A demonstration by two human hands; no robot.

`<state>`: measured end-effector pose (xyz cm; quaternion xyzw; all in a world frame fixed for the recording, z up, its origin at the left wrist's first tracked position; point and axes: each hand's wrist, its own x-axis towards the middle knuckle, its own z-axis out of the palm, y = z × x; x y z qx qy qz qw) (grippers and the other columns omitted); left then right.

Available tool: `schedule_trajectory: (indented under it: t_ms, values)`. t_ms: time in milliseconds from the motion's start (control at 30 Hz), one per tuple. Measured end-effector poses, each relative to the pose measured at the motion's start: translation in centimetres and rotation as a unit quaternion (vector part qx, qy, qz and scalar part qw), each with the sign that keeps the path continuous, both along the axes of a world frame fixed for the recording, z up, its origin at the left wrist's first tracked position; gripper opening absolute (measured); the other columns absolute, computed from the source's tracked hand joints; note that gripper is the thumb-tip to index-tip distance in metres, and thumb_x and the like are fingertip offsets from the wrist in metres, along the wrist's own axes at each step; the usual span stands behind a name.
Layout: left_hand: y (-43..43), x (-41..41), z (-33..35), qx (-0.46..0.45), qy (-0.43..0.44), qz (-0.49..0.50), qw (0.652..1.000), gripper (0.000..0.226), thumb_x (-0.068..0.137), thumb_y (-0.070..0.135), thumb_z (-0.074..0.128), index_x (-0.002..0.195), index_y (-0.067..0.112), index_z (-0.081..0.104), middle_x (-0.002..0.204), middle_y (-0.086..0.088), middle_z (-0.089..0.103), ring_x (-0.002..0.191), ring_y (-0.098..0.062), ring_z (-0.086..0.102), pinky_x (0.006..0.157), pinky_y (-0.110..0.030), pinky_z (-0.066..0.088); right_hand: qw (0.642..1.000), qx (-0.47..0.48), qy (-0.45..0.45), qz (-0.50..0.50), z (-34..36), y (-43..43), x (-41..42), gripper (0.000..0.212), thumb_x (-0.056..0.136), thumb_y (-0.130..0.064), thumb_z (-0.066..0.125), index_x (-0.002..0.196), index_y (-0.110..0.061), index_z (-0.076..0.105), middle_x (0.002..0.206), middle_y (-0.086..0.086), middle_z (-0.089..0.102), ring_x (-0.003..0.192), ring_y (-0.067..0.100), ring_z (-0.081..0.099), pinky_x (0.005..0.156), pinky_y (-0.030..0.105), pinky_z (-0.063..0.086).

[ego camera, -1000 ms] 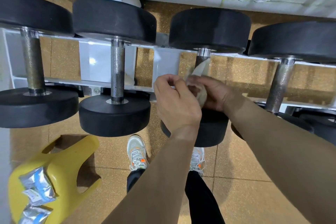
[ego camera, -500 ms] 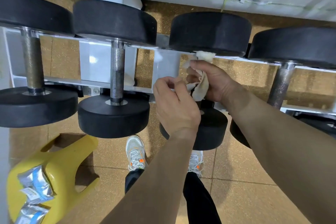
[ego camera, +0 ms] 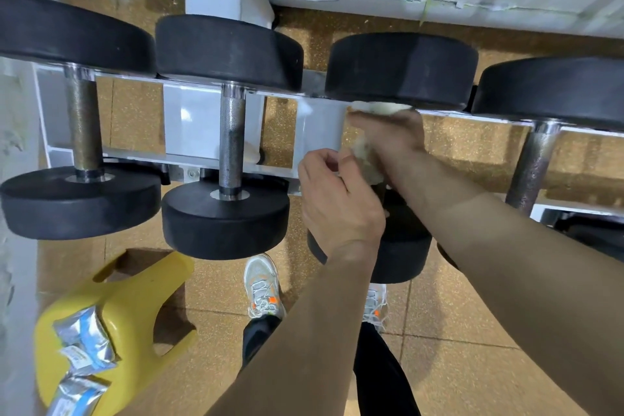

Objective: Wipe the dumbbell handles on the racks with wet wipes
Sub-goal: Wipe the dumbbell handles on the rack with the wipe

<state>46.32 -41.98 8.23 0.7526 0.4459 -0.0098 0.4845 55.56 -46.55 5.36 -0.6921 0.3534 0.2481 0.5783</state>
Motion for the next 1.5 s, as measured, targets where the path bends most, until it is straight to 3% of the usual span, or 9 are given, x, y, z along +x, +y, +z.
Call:
schedule_trajectory:
  t_ms: [167,333,433,500,733,967,1067,1267,1500]
  values:
    - [0.0,0.0,-0.1,0.003,-0.002,0.01,1.0,0.027,0.09,0.051,0.034,0.094,0.029,0.049,0.099,0.008,0.058,0.086,-0.01,0.056,0.085,-0.039,0.047,0.935,0.337,0.108,0.01,-1.8,-3.1,-0.5,0.02,0.084,-0.02,0.072,0.066,-0.02,0.064,0.051,-0.007,0.046,0.047,0.007,0.043,0.055,0.023,0.038]
    - [0.0,0.0,0.2,0.001,0.003,0.013,1.0,0.032,0.089,0.053,0.032,0.095,0.027,0.051,0.099,0.008,0.058,0.088,-0.014,0.057,0.087,-0.044,0.048,0.956,0.196,0.121,0.183,-1.1,-3.9,-4.0,0.058,0.069,-0.031,0.084,0.105,0.011,0.068,0.095,0.031,0.069,0.086,0.034,0.068,0.085,0.044,0.055]
    - [0.0,0.0,0.2,-0.001,0.006,0.015,1.0,0.03,0.092,0.05,0.034,0.096,0.026,0.052,0.101,0.008,0.057,0.089,-0.014,0.056,0.087,-0.042,0.047,0.981,-0.004,0.089,0.174,0.0,-2.3,-4.5,0.041,0.065,-0.035,0.086,0.089,-0.006,0.071,0.076,0.01,0.073,0.06,0.015,0.069,0.051,0.021,0.052]
    - [0.1,0.0,0.1,-0.004,0.005,0.016,1.0,0.025,0.095,0.046,0.037,0.096,0.025,0.051,0.101,0.008,0.057,0.088,-0.013,0.054,0.085,-0.039,0.045,0.989,-0.056,0.071,0.113,0.0,-1.1,-3.9,0.028,0.067,-0.025,0.084,0.087,-0.013,0.07,0.081,0.005,0.075,0.071,0.016,0.073,0.064,0.029,0.062]
    - [0.0,0.0,-0.1,-0.004,-0.001,0.013,1.0,0.029,0.091,0.051,0.034,0.096,0.028,0.05,0.101,0.01,0.058,0.088,-0.012,0.056,0.085,-0.041,0.048,0.998,-0.037,0.02,-0.051,0.4,1.0,-0.2,0.03,0.072,-0.023,0.088,0.066,-0.02,0.059,0.064,-0.006,0.064,0.062,0.013,0.063,0.067,0.027,0.056]
    - [-0.1,0.0,-0.1,0.003,-0.008,0.014,1.0,0.033,0.09,0.052,0.032,0.096,0.026,0.052,0.1,0.009,0.057,0.089,-0.014,0.055,0.084,-0.04,0.046,0.942,0.315,0.119,-0.009,-1.8,-2.9,-0.8,0.023,0.077,-0.033,0.076,0.06,-0.023,0.063,0.053,-0.008,0.045,0.052,0.008,0.038,0.065,0.025,0.029]
    - [-0.1,-0.1,0.0,0.006,-0.009,0.011,1.0,0.028,0.093,0.049,0.035,0.095,0.026,0.051,0.099,0.009,0.057,0.088,-0.013,0.055,0.083,-0.038,0.045,0.949,0.292,0.117,0.034,-1.7,-3.2,-1.7,0.014,0.077,-0.022,0.079,0.069,-0.017,0.069,0.069,0.005,0.055,0.065,0.018,0.051,0.073,0.032,0.043]
    - [0.1,0.0,0.0,0.003,-0.002,0.014,1.0,0.026,0.094,0.049,0.036,0.094,0.027,0.049,0.101,0.006,0.058,0.092,-0.018,0.054,0.086,-0.041,0.045,0.989,-0.091,0.074,0.089,-0.6,-0.3,-3.5,0.035,0.066,-0.025,0.082,0.097,-0.013,0.07,0.094,0.006,0.076,0.089,0.025,0.073,0.083,0.043,0.062]
    - [0.0,-0.1,0.0,0.01,-0.013,-0.003,1.0,0.035,0.087,0.055,0.029,0.094,0.028,0.05,0.099,0.009,0.057,0.09,-0.015,0.055,0.082,-0.036,0.043,0.991,0.126,0.036,-0.022,0.0,-0.6,0.2,0.02,0.081,-0.023,0.084,0.071,-0.017,0.067,0.062,-0.004,0.059,0.047,0.011,0.059,0.05,0.023,0.047]
